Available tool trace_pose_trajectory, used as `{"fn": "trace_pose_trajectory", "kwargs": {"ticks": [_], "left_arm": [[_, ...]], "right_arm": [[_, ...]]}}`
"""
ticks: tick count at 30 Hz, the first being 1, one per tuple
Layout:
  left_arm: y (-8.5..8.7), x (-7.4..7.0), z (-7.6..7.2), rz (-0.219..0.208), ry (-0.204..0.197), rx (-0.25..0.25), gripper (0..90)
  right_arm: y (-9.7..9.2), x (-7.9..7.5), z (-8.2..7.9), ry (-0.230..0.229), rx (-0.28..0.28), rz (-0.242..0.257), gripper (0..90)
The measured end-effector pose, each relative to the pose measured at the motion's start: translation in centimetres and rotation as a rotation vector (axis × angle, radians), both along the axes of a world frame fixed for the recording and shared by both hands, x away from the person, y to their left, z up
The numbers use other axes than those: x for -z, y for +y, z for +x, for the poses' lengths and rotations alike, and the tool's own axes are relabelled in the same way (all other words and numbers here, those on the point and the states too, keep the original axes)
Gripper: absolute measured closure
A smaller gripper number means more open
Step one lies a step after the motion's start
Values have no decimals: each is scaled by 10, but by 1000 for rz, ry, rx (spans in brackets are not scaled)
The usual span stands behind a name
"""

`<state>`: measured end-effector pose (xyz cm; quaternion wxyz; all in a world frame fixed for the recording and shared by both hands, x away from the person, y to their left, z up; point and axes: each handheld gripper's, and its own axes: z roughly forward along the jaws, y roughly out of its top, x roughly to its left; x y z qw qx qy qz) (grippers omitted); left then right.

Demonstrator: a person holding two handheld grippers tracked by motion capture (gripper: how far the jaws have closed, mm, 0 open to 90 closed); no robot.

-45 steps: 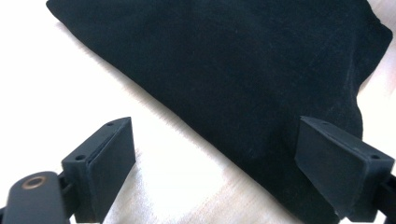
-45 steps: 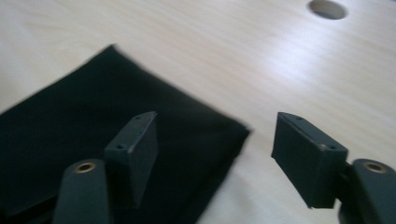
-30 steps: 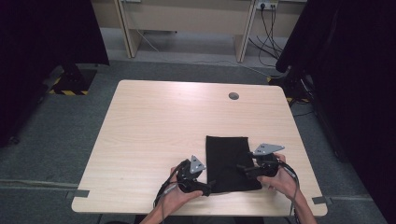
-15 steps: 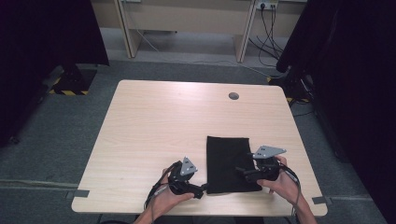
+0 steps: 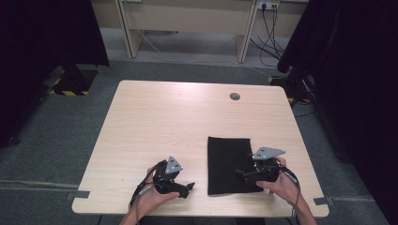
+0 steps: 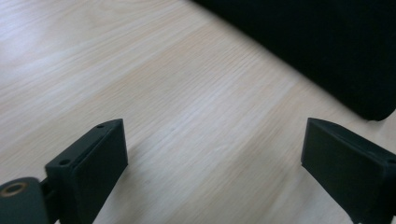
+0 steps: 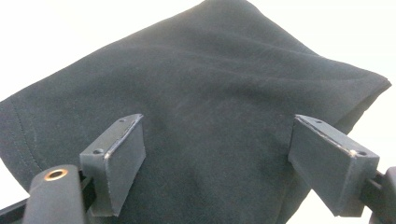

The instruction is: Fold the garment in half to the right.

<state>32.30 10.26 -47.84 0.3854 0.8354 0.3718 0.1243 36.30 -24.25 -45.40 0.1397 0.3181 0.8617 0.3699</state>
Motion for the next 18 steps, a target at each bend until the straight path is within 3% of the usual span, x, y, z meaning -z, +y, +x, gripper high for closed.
{"fn": "trace_pose_trajectory", "kwargs": {"ticks": [8,13,18], "left_arm": [[15,3,2,42,11,-20,30],[19,7,-1,63,-24,-18,10],[20,7,-3,63,-25,-21,0]], "right_arm": [[0,-1,-1,-2,0,-2,173],[0,-1,-2,-3,-4,-2,171],[0,2,-2,9,-2,-10,169]]}}
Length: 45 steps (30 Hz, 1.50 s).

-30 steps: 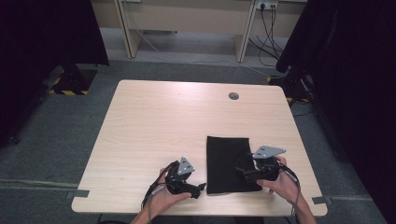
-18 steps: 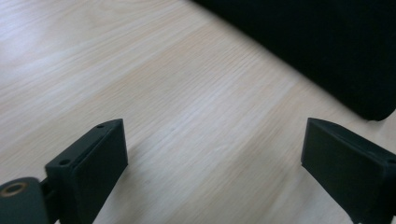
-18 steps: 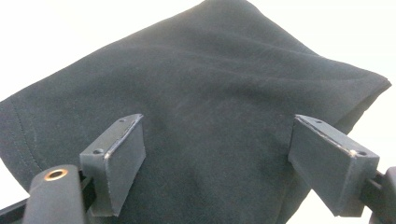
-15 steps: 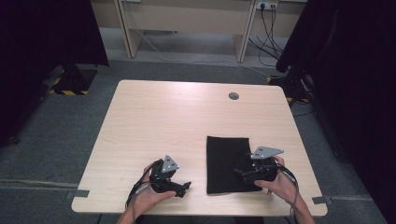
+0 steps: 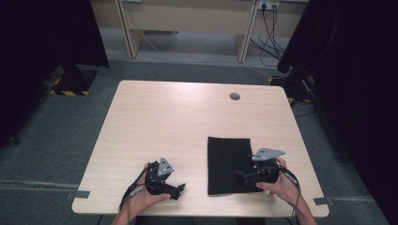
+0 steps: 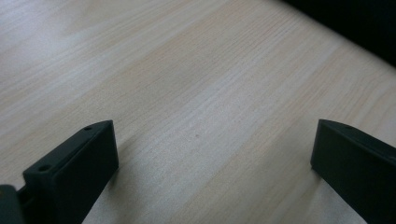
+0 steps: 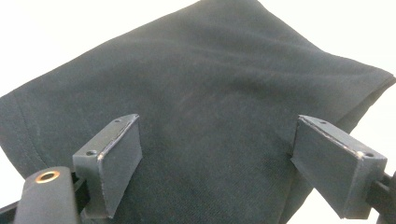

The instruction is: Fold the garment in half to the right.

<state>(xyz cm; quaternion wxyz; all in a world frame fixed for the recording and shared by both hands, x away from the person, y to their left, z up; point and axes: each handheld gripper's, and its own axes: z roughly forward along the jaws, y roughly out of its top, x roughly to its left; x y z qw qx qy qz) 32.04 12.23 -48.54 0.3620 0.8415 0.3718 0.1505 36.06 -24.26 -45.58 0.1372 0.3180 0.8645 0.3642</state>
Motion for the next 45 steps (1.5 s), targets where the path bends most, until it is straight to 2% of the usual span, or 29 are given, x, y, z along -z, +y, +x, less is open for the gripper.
{"fn": "trace_pose_trajectory", "kwargs": {"ticks": [4,7,15,34,45], "left_arm": [[0,0,0,-1,0,0,0],[0,0,0,-1,-1,0,0],[0,0,0,-1,0,0,0],[0,0,0,-1,0,0,0],[0,0,0,-1,0,0,0]], "right_arm": [[2,10,4,14,16,-22,161],[3,16,7,24,29,5,160],[8,16,11,18,23,-8,160],[52,17,46,12,12,-11,164],[67,18,63,8,-2,-4,164]]}}
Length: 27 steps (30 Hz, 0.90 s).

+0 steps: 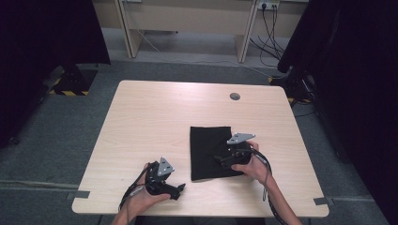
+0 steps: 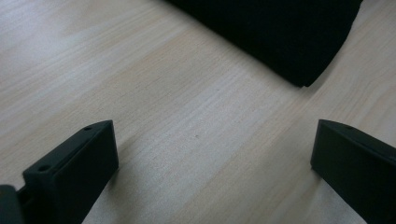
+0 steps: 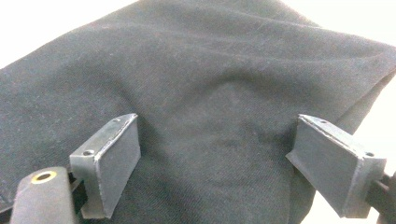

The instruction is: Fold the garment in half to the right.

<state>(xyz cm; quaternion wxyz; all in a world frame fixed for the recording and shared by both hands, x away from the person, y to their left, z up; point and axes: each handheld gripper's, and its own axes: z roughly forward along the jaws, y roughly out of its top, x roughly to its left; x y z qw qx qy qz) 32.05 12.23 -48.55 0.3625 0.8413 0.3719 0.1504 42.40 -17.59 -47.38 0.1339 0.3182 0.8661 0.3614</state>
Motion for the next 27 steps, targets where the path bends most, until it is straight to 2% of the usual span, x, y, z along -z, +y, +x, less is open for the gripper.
{"fn": "trace_pose_trajectory", "kwargs": {"ticks": [12,14,16,23,27], "left_arm": [[0,0,0,0,0,0,0],[0,0,0,0,0,0,0],[0,0,0,0,0,0,0],[0,0,0,0,0,0,0],[0,0,0,0,0,0,0]], "right_arm": [[8,0,6,-6,-2,15,165],[5,-3,6,5,2,38,168],[0,-6,5,-3,6,65,170],[-14,-14,-2,-3,11,113,168],[-17,-18,-8,12,7,142,172]]}}
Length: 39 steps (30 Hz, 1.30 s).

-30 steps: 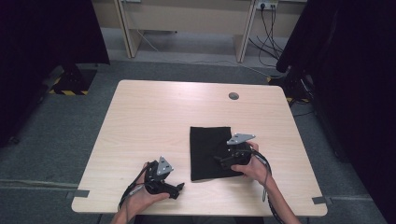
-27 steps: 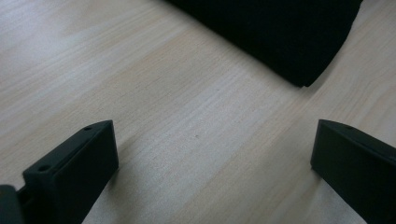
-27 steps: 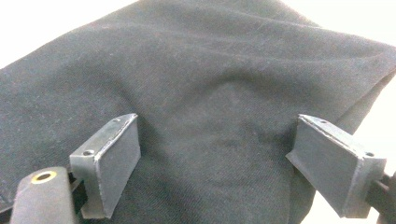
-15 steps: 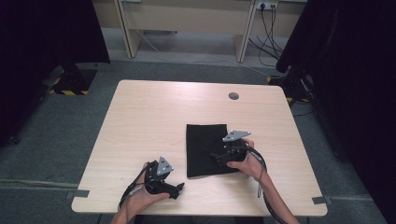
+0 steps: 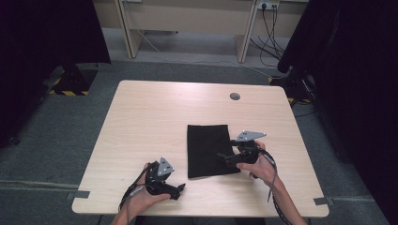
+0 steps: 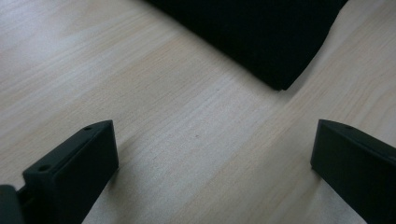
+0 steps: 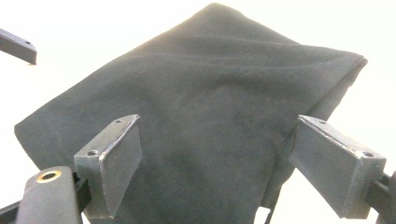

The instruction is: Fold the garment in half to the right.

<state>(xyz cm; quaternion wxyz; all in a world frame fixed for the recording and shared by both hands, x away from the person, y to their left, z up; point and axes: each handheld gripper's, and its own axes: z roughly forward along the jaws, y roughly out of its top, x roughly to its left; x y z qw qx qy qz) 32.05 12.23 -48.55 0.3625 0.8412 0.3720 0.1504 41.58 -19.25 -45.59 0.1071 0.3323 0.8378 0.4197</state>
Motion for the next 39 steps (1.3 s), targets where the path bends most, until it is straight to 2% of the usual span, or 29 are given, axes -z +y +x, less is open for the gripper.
{"fn": "trace_pose_trajectory", "kwargs": {"ticks": [9,39], "left_arm": [[0,0,0,0,0,0,0],[0,0,0,0,0,0,0]], "right_arm": [[-3,-4,-11,13,-2,1,172],[-34,8,-40,30,14,-15,169]]}}
